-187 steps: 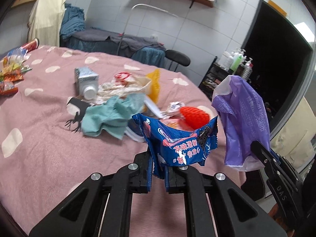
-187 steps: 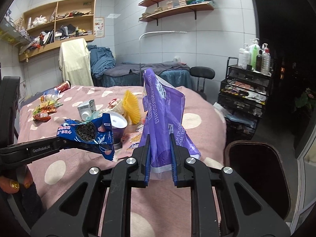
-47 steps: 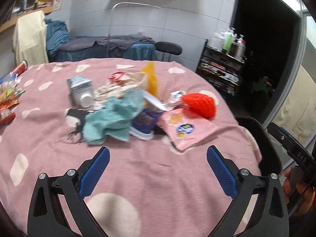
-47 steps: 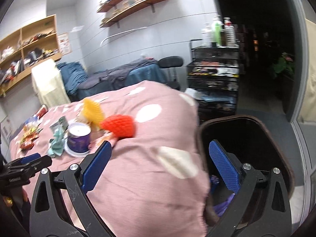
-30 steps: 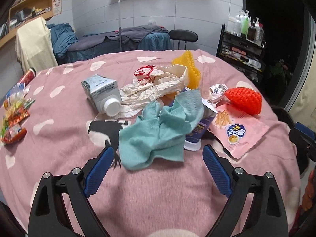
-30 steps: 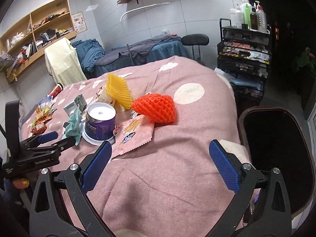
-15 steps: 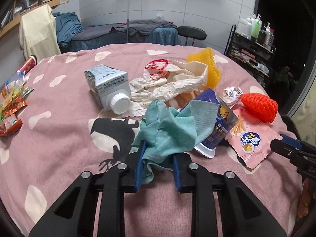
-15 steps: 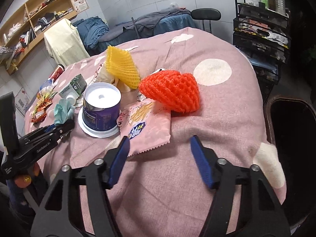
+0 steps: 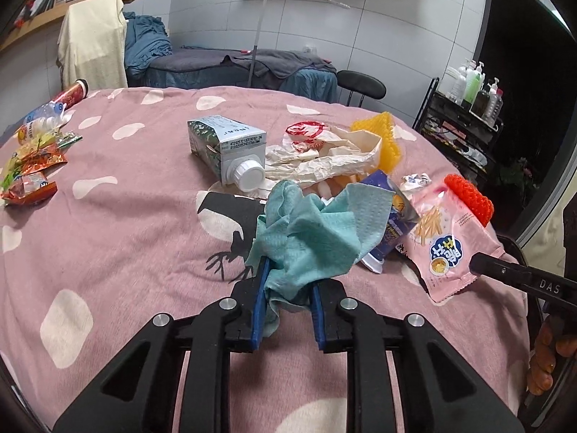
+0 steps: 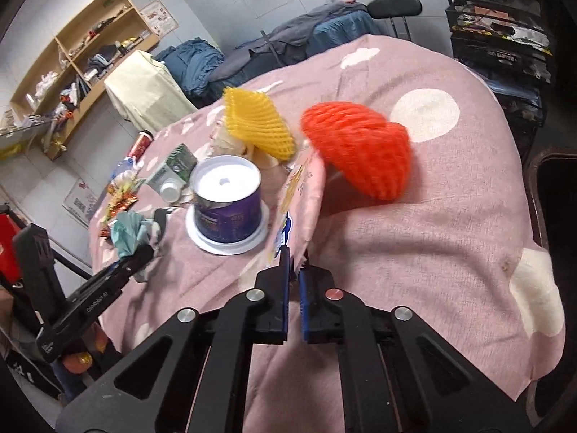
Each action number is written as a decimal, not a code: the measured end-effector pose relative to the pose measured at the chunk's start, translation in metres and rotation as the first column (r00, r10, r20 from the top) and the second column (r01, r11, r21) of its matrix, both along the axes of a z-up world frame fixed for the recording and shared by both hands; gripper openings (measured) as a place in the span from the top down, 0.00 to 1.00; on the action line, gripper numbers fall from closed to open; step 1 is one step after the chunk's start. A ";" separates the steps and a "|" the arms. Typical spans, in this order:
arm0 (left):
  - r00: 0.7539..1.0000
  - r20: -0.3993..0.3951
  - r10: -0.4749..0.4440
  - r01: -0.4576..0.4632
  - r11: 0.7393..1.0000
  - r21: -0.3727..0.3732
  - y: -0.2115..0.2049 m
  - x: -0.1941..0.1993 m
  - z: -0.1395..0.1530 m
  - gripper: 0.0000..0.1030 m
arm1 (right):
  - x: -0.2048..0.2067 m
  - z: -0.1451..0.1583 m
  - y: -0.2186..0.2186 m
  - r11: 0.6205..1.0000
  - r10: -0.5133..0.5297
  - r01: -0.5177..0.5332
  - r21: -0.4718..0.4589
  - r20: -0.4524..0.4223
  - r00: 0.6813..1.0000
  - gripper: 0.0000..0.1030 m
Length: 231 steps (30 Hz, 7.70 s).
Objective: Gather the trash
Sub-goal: 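Carry the pink packet over the black bin and open the right gripper, then lower the teal cloth into the black bin and open the left gripper, then move both tools back over the bedspread toward the CD spindle, then grasp the CD spindle with the left gripper while the right grasps the orange foam net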
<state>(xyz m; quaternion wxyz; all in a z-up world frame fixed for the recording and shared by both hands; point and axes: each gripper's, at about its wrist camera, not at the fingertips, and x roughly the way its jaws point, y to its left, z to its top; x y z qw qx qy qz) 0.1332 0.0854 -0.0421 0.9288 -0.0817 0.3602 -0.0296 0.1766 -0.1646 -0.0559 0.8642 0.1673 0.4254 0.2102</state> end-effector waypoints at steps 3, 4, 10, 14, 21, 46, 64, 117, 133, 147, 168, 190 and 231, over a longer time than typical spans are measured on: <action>1.000 0.015 -0.002 0.002 1.000 -0.019 -0.001 -0.007 0.003 0.80 | -0.012 0.011 0.006 1.000 0.026 -0.026 -0.006 0.053 0.998 0.97; 1.000 0.019 -0.003 0.004 1.000 -0.026 -0.002 -0.010 0.004 0.80 | -0.015 0.014 0.006 1.000 0.029 -0.028 -0.014 0.068 0.997 0.97; 0.998 0.061 -0.024 0.027 0.998 -0.053 -0.008 -0.021 0.013 0.80 | -0.040 0.033 0.007 0.995 0.028 -0.009 -0.099 0.194 0.981 0.97; 0.993 0.097 -0.060 0.066 0.996 -0.062 -0.021 -0.028 0.023 0.80 | -0.052 0.041 -0.003 0.995 0.020 0.004 -0.103 0.231 0.973 0.97; 0.982 0.140 -0.128 0.139 0.988 -0.072 -0.050 -0.034 0.034 0.80 | -0.074 0.050 -0.029 0.993 -0.029 0.061 -0.106 0.278 0.960 0.97; 0.889 0.162 -0.428 0.438 0.898 -0.033 -0.173 -0.034 0.040 0.80 | -0.120 0.041 -0.165 0.860 -0.411 0.484 -0.161 0.343 0.844 0.97; 0.842 0.113 -0.528 0.533 0.846 -0.020 -0.219 -0.034 0.029 0.80 | -0.102 -0.025 -0.214 0.748 -0.554 0.590 -0.303 0.204 0.807 0.97; 0.709 -0.101 -0.698 0.700 0.714 -0.021 -0.356 -0.001 -0.009 0.43 | -0.146 -0.015 -0.265 0.487 -0.804 0.840 -0.238 0.255 0.538 0.08; 0.761 0.013 -0.649 0.645 0.759 0.090 -0.332 -0.018 0.012 0.11 | -0.148 -0.021 -0.277 0.451 -0.828 0.856 -0.254 0.238 0.507 0.05; 0.807 0.133 -0.576 0.565 0.817 0.112 -0.280 -0.037 0.033 0.06 | -0.139 -0.011 -0.246 0.566 -0.746 0.801 -0.197 0.292 0.599 0.05; 0.933 0.159 -0.324 0.312 0.945 0.096 -0.155 -0.029 0.028 0.06 | -0.090 0.016 -0.138 0.852 -0.440 0.498 -0.163 0.292 0.849 0.05; 0.975 -0.077 -0.208 0.222 0.912 0.344 -0.099 0.068 -0.006 0.12 | -0.019 0.015 -0.053 0.955 -0.184 0.219 -0.200 0.179 0.966 0.05; 0.988 0.114 -0.103 0.103 0.995 0.008 -0.056 -0.010 0.021 0.29 | 0.041 0.013 -0.011 0.951 -0.025 0.071 -0.301 0.154 0.988 0.74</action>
